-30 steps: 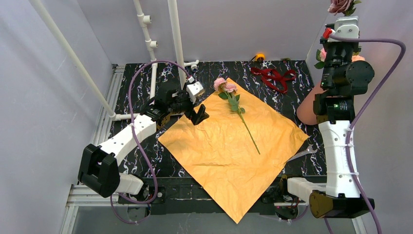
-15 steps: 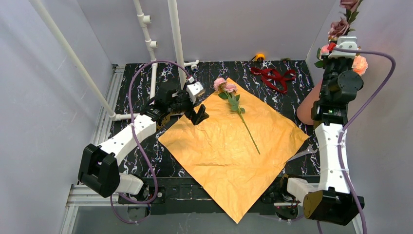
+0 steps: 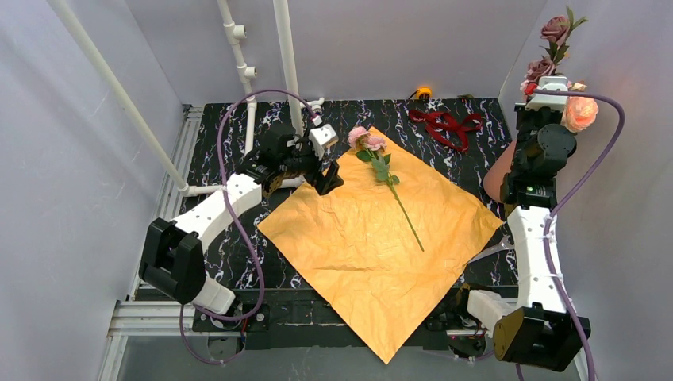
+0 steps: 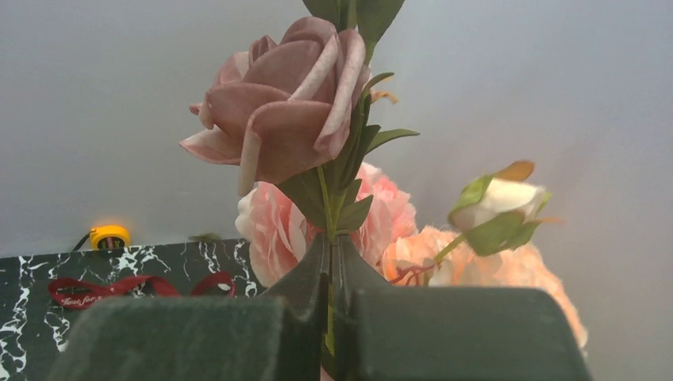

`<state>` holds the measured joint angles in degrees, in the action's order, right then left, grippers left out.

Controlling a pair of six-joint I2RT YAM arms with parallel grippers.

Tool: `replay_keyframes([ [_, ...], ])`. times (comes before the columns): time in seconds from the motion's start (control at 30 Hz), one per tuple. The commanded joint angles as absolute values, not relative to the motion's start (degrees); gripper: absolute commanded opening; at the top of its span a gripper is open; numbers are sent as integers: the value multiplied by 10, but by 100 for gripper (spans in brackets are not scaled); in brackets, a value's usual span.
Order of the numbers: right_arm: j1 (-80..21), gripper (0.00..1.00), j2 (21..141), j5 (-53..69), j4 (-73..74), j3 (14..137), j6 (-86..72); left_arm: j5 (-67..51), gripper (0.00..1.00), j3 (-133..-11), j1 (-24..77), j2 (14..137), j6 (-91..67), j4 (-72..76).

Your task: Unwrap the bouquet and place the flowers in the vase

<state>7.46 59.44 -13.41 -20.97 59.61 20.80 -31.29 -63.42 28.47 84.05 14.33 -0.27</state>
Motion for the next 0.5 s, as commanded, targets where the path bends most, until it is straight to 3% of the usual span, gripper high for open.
replay_keyframes([
  [0.0,79,1,578,-169,-225,574,181,-337,98,-680,280,854,144,-33],
  [0.23,87,2,570,-205,-215,546,151,-345,98,-721,281,882,144,-56],
  [0.47,95,25,575,-234,-206,534,137,-352,98,-741,281,898,141,-70],
])
